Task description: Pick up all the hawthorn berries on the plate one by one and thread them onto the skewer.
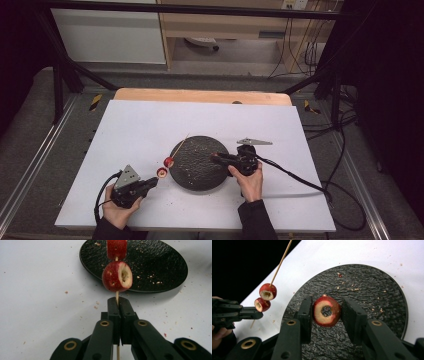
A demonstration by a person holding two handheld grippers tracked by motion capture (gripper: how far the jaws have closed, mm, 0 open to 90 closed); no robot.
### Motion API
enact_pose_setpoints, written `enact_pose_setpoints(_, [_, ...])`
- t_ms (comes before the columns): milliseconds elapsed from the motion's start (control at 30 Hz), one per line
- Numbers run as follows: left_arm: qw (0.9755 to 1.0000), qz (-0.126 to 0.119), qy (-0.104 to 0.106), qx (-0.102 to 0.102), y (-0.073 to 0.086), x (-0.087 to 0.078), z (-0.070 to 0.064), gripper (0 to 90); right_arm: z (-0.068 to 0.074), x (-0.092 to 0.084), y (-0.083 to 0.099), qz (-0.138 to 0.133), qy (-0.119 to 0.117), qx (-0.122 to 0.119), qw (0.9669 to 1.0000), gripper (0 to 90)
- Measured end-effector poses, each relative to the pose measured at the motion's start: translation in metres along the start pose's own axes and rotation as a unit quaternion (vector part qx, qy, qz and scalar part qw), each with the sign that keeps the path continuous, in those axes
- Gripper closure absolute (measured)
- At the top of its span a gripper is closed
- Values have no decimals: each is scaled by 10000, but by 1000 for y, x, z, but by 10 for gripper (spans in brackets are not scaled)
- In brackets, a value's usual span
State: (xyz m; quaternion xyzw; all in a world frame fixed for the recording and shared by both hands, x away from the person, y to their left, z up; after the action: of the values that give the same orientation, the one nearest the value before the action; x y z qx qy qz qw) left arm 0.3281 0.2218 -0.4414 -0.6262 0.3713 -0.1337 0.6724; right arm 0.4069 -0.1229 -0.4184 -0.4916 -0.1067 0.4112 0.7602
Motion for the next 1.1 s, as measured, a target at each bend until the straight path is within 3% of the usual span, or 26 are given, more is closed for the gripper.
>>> enact_pose_setpoints(200, [10000, 4, 64, 70, -3, 7, -11, 883, -2, -8, 10, -536, -37, 242, 9983, 630])
enact_pose_setpoints(400, [9999, -18, 100, 99, -6, 14, -20, 883, -1, -12, 7, -1071, -31, 392, 9935, 631])
enact_pose_setpoints(667, [9998, -92, 119, 116, -9, 22, -33, 883, 0, -13, -3, -1773, -110, 595, 9823, 631])
enact_pose_setpoints(867, [9997, -173, 112, 141, -11, 26, -41, 882, -1, -14, -11, -2141, -117, 745, 9739, 631])
enact_pose_setpoints(1100, [9996, -222, 143, 136, -14, 31, -48, 882, -4, -13, -19, -2584, -132, 971, 9611, 631])
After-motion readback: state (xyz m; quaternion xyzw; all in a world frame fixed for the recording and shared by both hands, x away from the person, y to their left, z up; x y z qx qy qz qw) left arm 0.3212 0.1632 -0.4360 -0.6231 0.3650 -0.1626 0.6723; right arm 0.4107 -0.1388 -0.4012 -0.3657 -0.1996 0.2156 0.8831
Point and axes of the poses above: each handheld gripper's, and its own axes: x roughly forward along the jaws, y roughly out of its underside, z roughly to its left, the point moved 1 cm from there along x, roughly forward along the jaws, and after that the axes turned 14 degrees about -z, right-handed, at the moved point
